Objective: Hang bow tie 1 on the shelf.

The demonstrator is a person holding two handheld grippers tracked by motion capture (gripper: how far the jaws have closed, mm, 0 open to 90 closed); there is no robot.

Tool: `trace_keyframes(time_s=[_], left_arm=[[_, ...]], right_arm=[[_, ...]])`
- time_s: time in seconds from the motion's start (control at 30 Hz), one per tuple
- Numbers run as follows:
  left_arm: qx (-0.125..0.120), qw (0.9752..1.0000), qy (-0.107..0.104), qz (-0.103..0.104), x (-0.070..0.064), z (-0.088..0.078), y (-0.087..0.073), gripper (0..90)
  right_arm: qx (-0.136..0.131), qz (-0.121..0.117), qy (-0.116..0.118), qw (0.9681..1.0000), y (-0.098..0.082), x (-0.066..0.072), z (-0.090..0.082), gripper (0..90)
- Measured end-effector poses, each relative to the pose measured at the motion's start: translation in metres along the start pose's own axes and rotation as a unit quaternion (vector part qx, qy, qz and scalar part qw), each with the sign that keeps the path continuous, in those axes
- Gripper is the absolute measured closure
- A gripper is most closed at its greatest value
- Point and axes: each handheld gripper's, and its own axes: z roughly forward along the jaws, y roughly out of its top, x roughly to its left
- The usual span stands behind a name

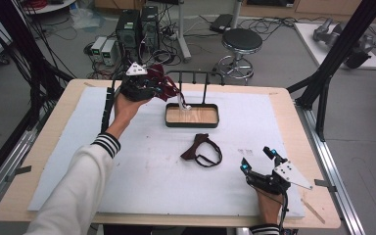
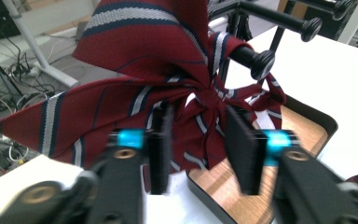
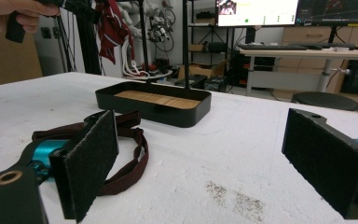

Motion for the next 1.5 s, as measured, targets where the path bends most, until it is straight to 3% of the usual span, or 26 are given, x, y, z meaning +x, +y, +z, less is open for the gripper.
trace_keyframes(time_s=[0.13,0.2,0.33,0.57,0.8,0.87,1.03,1.17,1.27,1.33,1.37,1.43,1.5], left_arm=[[-0.003,1.0000,0.002,-0.007,0.001,0.000,-0.003,33.1],[-0.002,1.0000,0.004,-0.003,0.001,0.000,-0.004,23.9],[-0.014,0.9999,-0.004,-0.005,0.002,-0.003,-0.007,16.5],[-0.037,0.9992,-0.016,-0.007,0.001,-0.018,-0.019,15.0],[-0.081,0.9955,-0.045,-0.018,0.000,-0.043,-0.035,15.0],[-0.088,0.9945,-0.057,-0.006,-0.003,-0.053,-0.042,15.0],[-0.098,0.9928,-0.069,-0.003,-0.006,-0.068,-0.054,15.0],[-0.111,0.9907,-0.079,0.005,-0.012,-0.086,-0.070,15.0],[-0.133,0.9875,-0.085,0.003,-0.015,-0.109,-0.089,15.0],[-0.136,0.9870,-0.086,0.002,-0.015,-0.114,-0.093,15.0],[-0.153,0.9849,-0.081,0.001,-0.017,-0.125,-0.105,15.0],[-0.156,0.9847,-0.077,-0.001,-0.018,-0.131,-0.112,14.9],[-0.172,0.9823,-0.075,-0.007,-0.021,-0.141,-0.127,14.9]], right_arm=[[-0.001,-0.002,-0.001,1.0000,0.000,0.000,0.000,9.9],[-0.001,-0.001,0.000,1.0000,0.000,0.000,0.000,9.9],[-0.001,-0.002,-0.001,1.0000,0.000,0.000,0.000,10.0],[-0.001,-0.004,-0.001,1.0000,0.000,0.000,0.001,9.9],[0.001,-0.001,-0.003,1.0000,0.000,0.000,0.001,9.9],[0.002,-0.001,-0.003,1.0000,0.000,0.000,0.001,9.9],[0.002,-0.003,-0.002,1.0000,0.000,0.000,0.001,9.9],[0.002,-0.005,-0.002,1.0000,0.000,0.000,0.001,9.9],[0.004,-0.003,-0.002,1.0000,0.000,0.001,0.001,9.9],[0.003,-0.003,-0.002,1.0000,0.000,0.001,0.001,9.9],[0.005,-0.002,-0.001,1.0000,0.000,0.001,0.001,9.9],[0.004,-0.003,-0.002,1.0000,0.000,0.001,0.001,9.9],[0.004,-0.003,-0.002,1.0000,0.000,0.001,0.001,9.9]])
